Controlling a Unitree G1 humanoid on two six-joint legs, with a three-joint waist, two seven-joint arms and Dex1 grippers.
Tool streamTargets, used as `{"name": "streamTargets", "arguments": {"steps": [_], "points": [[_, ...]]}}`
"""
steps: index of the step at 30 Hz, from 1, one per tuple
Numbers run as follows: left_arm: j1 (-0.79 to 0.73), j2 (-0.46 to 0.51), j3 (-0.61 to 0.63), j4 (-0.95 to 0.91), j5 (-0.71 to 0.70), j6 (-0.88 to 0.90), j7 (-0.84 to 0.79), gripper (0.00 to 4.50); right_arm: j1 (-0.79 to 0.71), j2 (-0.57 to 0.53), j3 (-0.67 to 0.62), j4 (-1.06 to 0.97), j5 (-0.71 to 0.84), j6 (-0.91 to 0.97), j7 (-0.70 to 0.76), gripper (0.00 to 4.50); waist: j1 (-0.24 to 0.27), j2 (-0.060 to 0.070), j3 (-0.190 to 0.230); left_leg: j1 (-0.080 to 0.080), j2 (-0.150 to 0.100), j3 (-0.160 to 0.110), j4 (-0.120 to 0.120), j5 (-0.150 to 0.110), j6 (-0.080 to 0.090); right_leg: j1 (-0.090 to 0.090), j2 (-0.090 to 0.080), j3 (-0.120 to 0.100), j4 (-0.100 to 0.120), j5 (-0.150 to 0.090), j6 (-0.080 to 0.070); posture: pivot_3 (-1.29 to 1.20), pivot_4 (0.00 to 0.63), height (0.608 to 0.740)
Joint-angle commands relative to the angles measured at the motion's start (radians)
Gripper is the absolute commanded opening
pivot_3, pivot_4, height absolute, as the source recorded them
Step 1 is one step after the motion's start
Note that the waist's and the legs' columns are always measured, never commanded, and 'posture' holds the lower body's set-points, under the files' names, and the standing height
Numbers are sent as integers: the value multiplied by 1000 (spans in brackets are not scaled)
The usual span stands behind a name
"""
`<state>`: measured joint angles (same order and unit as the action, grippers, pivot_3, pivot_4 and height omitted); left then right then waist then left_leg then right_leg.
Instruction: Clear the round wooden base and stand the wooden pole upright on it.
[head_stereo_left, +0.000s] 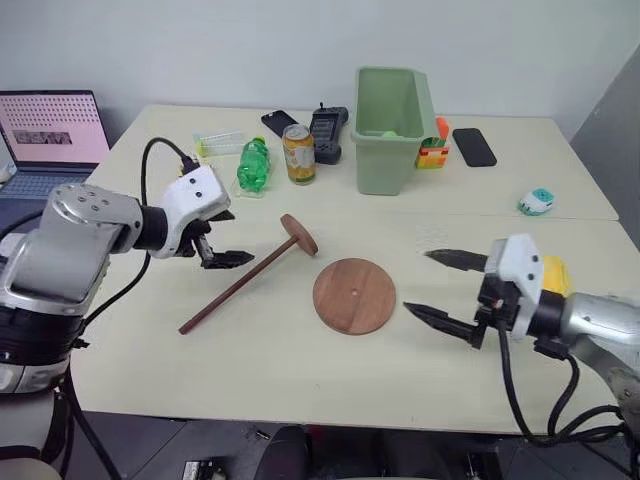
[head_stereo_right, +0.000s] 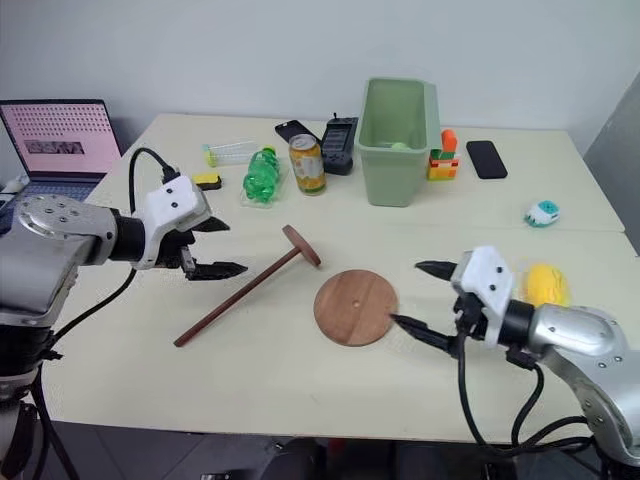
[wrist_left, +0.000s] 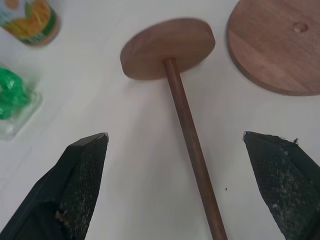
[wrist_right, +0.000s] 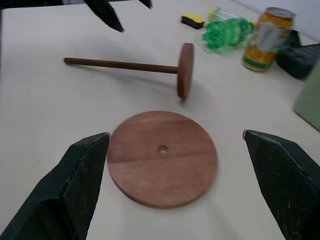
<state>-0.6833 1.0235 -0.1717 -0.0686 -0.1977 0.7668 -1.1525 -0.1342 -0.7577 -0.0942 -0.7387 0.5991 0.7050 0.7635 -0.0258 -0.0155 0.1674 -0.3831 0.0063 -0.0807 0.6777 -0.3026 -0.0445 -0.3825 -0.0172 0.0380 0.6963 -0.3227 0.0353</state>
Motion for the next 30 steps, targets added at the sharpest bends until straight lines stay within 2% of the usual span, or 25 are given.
{"name": "streamTargets", "arguments": {"steps": [1,7,12,19,21,22,23,27,30], "points": [[-83,-31,-87,59,45,15,-34,4500,-33,19,60,7,-28,-57,11,4478,-1,0,0,-1,0,0,0,0,0,-1,0,0,0,0,0,0,150,740],[-197,-102,-222,168,101,100,-71,4500,-17,33,94,-23,-15,-66,2,4478,-4,0,0,-2,-6,-2,0,0,0,-3,0,1,1,0,0,0,150,740],[-207,-156,-293,202,149,153,-48,4500,6,49,122,-60,-17,-65,-21,4478,-6,0,0,-2,-6,-2,0,0,0,-3,-1,1,1,0,0,0,150,740],[-267,-189,-346,316,215,66,-70,4500,32,64,126,-86,-16,-56,-48,4478,-5,0,0,-2,-7,-3,0,0,0,-3,-1,1,2,0,0,0,150,740],[-279,-212,-348,355,231,42,-56,4146,35,65,131,-92,-15,-54,-55,4500,-4,-1,0,-2,-7,-3,0,0,0,-3,-1,1,2,0,0,0,150,740],[-282,-222,-348,370,238,32,-51,4131,35,66,133,-93,-14,-53,-57,4500,-4,-1,0,-2,-8,-3,0,0,0,-3,-2,1,2,0,0,0,150,740],[-285,-232,-346,383,241,33,-50,3779,36,66,134,-95,-14,-53,-59,4500,-4,-1,0,-2,-8,-3,0,0,0,-3,-2,1,1,0,0,0,150,740],[-279,-249,-344,398,260,17,-62,3030,36,67,135,-97,-10,-50,-64,4500,-5,-1,0,-2,-8,-3,0,0,0,-4,-2,1,2,0,0,0,150,740],[-273,-256,-345,415,275,-5,-62,2292,39,60,128,-101,-2,-46,-63,4500,-5,-1,0,-2,-8,-3,0,0,0,-4,-2,1,2,0,0,0,150,740]]}}
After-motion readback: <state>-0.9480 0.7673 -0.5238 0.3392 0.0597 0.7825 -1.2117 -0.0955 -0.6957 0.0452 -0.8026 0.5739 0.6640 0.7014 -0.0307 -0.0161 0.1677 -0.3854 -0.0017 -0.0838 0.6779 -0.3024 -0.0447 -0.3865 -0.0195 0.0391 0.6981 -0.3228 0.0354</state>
